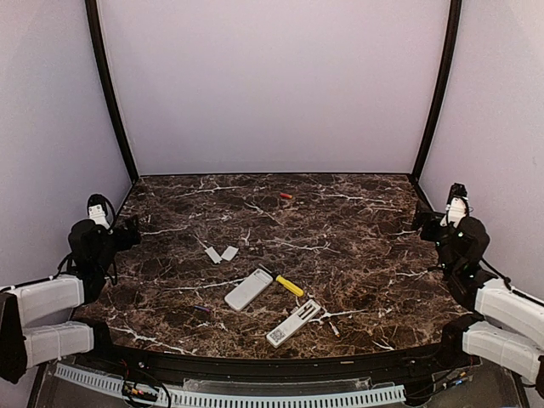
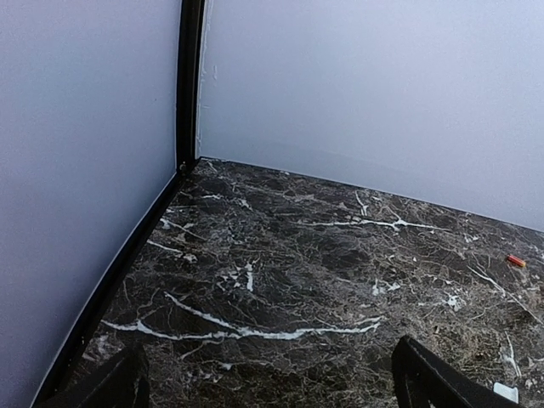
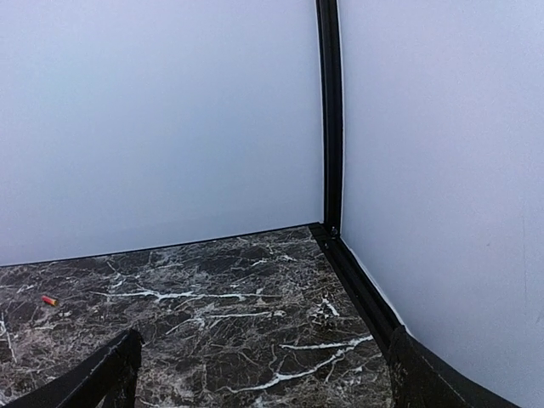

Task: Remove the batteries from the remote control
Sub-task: Reset both arms

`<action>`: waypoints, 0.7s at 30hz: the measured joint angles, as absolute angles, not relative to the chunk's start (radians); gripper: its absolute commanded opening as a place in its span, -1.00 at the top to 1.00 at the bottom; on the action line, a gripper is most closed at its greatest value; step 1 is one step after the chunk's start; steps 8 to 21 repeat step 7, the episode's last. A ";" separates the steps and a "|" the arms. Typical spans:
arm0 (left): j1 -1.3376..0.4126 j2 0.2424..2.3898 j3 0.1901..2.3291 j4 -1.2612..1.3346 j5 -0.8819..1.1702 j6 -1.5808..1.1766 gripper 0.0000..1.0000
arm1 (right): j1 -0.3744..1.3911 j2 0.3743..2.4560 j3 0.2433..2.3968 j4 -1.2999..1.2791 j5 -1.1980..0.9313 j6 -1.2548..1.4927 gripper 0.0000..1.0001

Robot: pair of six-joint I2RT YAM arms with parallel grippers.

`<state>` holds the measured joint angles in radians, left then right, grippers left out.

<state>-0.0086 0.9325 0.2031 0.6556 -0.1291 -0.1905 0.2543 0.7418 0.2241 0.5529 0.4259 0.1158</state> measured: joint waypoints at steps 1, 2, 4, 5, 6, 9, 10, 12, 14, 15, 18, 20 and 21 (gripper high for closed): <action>-0.009 0.944 0.203 0.656 -0.129 -0.191 -0.98 | 0.254 0.746 0.224 0.553 0.428 0.113 -0.97; -0.009 0.950 0.203 0.656 -0.129 -0.191 -0.98 | 0.254 0.750 0.224 0.553 0.429 0.112 -0.97; -0.009 0.952 0.203 0.656 -0.130 -0.191 -0.98 | 0.254 0.754 0.224 0.553 0.430 0.111 -0.97; -0.009 0.952 0.203 0.656 -0.131 -0.191 -0.98 | 0.254 0.755 0.224 0.553 0.430 0.110 -0.97; -0.009 0.952 0.204 0.656 -0.133 -0.191 -0.98 | 0.254 0.755 0.224 0.553 0.430 0.110 -0.97; -0.009 0.952 0.204 0.656 -0.133 -0.191 -0.98 | 0.254 0.755 0.224 0.553 0.430 0.110 -0.97; -0.009 0.952 0.204 0.656 -0.133 -0.191 -0.98 | 0.254 0.755 0.224 0.553 0.430 0.110 -0.97; -0.009 0.952 0.204 0.656 -0.133 -0.191 -0.98 | 0.254 0.755 0.224 0.553 0.430 0.110 -0.97; -0.009 0.952 0.204 0.656 -0.133 -0.191 -0.98 | 0.254 0.755 0.224 0.553 0.430 0.110 -0.97; -0.009 0.952 0.204 0.656 -0.133 -0.191 -0.98 | 0.254 0.755 0.224 0.553 0.430 0.110 -0.97; -0.009 0.952 0.204 0.656 -0.133 -0.191 -0.98 | 0.254 0.755 0.224 0.553 0.430 0.110 -0.97; -0.009 0.952 0.204 0.656 -0.133 -0.191 -0.98 | 0.254 0.755 0.224 0.553 0.430 0.110 -0.97; -0.009 0.952 0.204 0.656 -0.133 -0.191 -0.98 | 0.254 0.755 0.224 0.553 0.430 0.110 -0.97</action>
